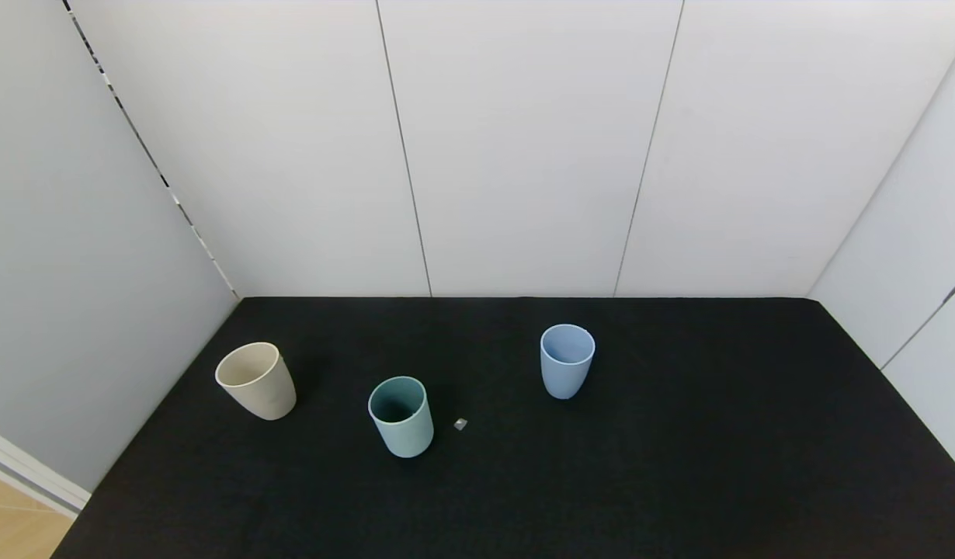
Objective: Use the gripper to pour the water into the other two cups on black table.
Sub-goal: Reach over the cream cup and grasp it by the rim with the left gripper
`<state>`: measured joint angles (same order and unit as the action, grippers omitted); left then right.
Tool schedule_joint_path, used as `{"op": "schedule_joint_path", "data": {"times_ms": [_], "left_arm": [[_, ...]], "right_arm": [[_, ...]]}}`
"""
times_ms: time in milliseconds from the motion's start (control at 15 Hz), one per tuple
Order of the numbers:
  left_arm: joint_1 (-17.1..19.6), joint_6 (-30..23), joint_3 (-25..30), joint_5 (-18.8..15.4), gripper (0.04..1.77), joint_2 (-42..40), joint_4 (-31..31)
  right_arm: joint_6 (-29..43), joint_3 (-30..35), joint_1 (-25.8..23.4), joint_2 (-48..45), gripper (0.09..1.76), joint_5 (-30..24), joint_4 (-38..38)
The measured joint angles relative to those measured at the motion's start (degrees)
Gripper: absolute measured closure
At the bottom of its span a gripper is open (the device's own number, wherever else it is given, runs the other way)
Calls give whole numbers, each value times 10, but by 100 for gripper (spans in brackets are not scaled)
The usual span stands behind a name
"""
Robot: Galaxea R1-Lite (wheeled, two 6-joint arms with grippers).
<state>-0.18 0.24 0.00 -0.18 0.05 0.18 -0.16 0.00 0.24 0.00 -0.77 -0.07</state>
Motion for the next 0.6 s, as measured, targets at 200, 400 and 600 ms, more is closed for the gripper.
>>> {"op": "schedule_joint_path", "data": {"times_ms": [200,400,600], "left_arm": [[0,0,0,0,9,0,0],[0,2,0,0,9,0,0],[0,-4,-20,0,9,0,-8]], "right_arm": [[0,0,0,0,14,0,0],[0,0,0,0,14,0,0],[0,0,0,0,14,0,0]]}}
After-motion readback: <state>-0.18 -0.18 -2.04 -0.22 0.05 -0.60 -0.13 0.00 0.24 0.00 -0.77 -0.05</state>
